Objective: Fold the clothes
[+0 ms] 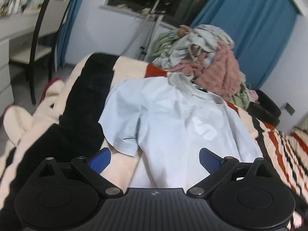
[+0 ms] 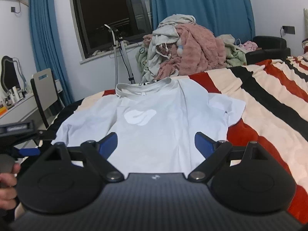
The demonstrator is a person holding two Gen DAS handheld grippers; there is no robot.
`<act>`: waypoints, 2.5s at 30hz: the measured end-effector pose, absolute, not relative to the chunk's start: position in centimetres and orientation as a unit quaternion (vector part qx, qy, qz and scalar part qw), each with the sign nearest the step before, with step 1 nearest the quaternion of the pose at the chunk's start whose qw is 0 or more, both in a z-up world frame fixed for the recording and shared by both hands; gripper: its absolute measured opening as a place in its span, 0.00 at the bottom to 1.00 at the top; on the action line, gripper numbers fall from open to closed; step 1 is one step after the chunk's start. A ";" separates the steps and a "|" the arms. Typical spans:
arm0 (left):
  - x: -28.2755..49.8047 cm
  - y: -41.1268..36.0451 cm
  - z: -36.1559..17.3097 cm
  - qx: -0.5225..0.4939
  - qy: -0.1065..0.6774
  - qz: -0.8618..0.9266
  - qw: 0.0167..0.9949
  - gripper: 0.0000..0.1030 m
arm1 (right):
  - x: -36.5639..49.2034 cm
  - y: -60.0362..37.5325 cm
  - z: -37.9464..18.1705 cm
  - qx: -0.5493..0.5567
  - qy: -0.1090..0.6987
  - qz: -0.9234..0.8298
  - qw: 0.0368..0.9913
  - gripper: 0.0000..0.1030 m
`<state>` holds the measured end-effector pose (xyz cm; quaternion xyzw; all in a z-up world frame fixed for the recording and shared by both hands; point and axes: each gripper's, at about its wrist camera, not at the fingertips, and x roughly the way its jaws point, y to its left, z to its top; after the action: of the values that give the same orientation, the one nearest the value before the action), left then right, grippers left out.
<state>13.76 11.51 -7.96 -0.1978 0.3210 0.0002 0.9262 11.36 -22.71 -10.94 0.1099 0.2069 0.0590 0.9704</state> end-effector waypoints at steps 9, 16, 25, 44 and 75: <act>19.1 16.0 -10.5 -0.322 0.299 0.002 0.898 0.88 | 12.7 -24.7 -12.4 0.182 0.241 0.041 0.952 0.86; 22.4 16.7 -12.3 -0.328 0.285 0.042 0.900 0.78 | 14.4 -25.0 -13.9 0.212 0.270 0.048 0.938 0.86; 25.3 15.0 -13.0 -0.236 0.291 0.087 0.923 0.66 | 16.2 -26.3 -15.4 0.259 0.296 0.034 0.919 0.85; 27.5 -6.3 -13.1 0.165 0.270 -0.089 0.944 0.04 | 16.4 -27.6 -15.7 0.283 0.298 0.016 0.911 0.86; 32.7 6.4 -12.5 -0.153 0.296 -0.085 0.939 0.04 | 17.1 -28.0 -16.9 0.283 0.307 0.007 0.908 0.85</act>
<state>32.69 6.36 -12.54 -0.1534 0.2962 -0.0855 0.9388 17.10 -27.99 -16.88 0.2834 0.3071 0.0069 0.9085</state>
